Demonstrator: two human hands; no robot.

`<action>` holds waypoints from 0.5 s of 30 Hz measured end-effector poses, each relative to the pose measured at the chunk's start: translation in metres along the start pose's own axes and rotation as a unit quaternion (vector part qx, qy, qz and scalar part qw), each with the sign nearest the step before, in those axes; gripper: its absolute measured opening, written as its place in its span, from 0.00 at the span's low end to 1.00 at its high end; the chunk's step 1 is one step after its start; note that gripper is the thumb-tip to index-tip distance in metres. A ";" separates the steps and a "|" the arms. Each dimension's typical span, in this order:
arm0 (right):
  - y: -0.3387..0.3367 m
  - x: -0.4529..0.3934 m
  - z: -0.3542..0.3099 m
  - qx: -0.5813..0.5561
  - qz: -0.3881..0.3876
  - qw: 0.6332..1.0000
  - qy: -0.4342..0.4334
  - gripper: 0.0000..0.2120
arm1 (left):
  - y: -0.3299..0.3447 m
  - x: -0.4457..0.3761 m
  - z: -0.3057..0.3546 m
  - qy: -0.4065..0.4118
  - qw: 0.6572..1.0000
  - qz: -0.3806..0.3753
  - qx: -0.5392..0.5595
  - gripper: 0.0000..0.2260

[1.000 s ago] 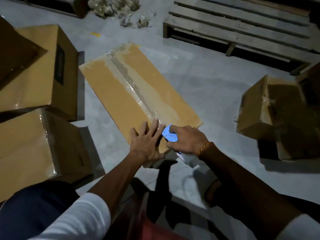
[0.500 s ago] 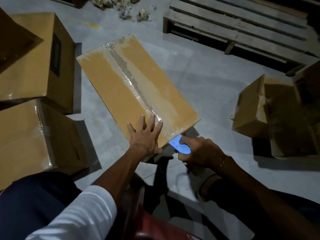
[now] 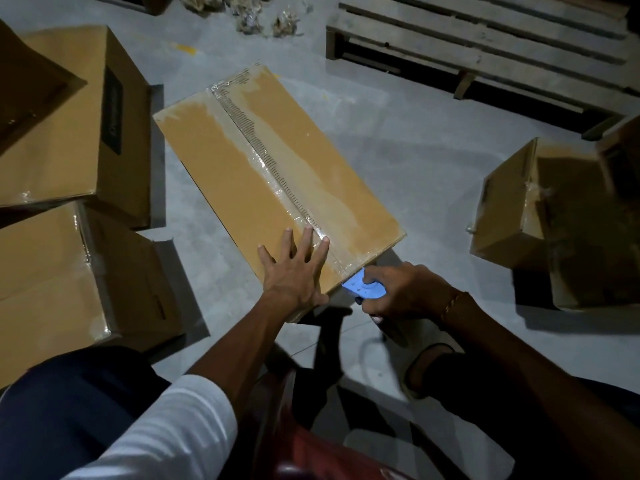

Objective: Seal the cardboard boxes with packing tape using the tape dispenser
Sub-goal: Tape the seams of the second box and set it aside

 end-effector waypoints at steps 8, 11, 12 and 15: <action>0.026 -0.020 0.014 -0.076 -0.100 0.991 0.041 0.25 | -0.015 -0.007 0.023 0.047 0.993 0.092 0.060 0.37; 0.069 -0.022 0.031 -0.090 -0.134 0.984 0.074 0.25 | -0.011 -0.008 0.035 0.070 0.989 0.127 0.039 0.36; 0.074 -0.020 0.033 -0.109 -0.132 0.982 0.079 0.22 | -0.008 -0.009 0.037 0.064 0.989 0.129 0.026 0.36; 0.058 -0.018 0.032 -0.185 -0.105 0.975 0.071 0.15 | -0.011 -0.011 0.044 0.023 0.987 0.158 -0.003 0.35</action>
Point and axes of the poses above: each hand's wrist, its own x-axis away from the middle knuckle, its own y-axis out of the palm, z = x × y, the point moved 9 cm from there along -x, towards the middle knuckle, and after that the axes turned 2 degrees about -z, right-handed, at the moved point
